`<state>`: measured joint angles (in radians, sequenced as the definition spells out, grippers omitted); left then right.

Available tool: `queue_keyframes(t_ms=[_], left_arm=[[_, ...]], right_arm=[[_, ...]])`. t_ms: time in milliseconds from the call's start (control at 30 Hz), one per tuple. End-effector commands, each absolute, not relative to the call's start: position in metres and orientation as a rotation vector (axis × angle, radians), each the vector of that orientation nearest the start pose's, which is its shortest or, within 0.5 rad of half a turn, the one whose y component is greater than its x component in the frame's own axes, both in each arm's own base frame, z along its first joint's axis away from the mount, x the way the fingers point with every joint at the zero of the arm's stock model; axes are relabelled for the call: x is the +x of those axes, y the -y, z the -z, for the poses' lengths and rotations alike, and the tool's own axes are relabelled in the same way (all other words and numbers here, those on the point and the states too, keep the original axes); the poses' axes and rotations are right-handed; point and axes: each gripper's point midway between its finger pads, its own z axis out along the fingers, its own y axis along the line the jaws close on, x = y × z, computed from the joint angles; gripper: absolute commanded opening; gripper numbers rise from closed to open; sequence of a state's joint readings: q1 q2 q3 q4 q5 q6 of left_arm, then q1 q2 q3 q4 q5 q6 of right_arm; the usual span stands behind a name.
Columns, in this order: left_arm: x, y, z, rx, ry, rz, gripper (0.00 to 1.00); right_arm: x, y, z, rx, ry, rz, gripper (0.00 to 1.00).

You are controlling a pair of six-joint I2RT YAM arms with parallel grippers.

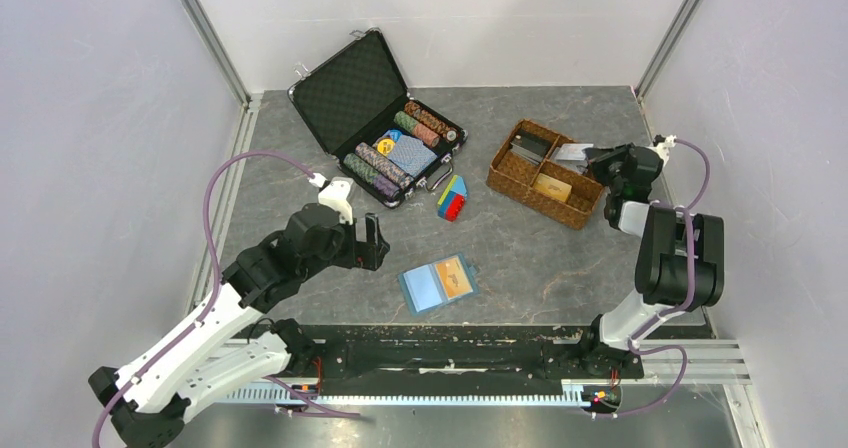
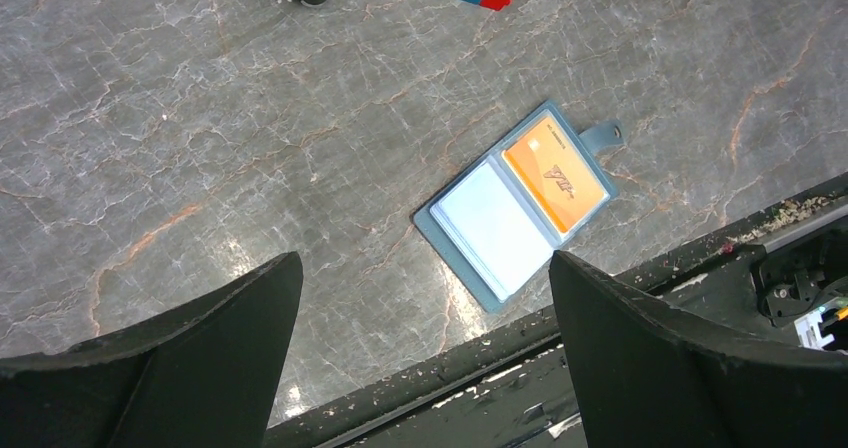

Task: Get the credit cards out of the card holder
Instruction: Place the credit card in the storage box.

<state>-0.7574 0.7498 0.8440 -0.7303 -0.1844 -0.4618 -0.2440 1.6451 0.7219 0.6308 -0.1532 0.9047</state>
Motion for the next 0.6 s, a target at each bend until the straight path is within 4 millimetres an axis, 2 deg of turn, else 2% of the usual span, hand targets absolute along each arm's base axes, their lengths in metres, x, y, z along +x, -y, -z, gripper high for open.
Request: queue_keyframes(t_ms=[0,567], left_arm=[[0.190,0.159,-0.204,0.234,-2.186,0.491,1.00],[0.189,0.159,-0.204,0.235,-2.184,0.495,1.00]], right_arm=[[0.469,0.053,-0.124,0.957,-1.607,-0.605,0.00],[0.475,0.052,-0.104,1.009,-1.599,-0.592,0.01]])
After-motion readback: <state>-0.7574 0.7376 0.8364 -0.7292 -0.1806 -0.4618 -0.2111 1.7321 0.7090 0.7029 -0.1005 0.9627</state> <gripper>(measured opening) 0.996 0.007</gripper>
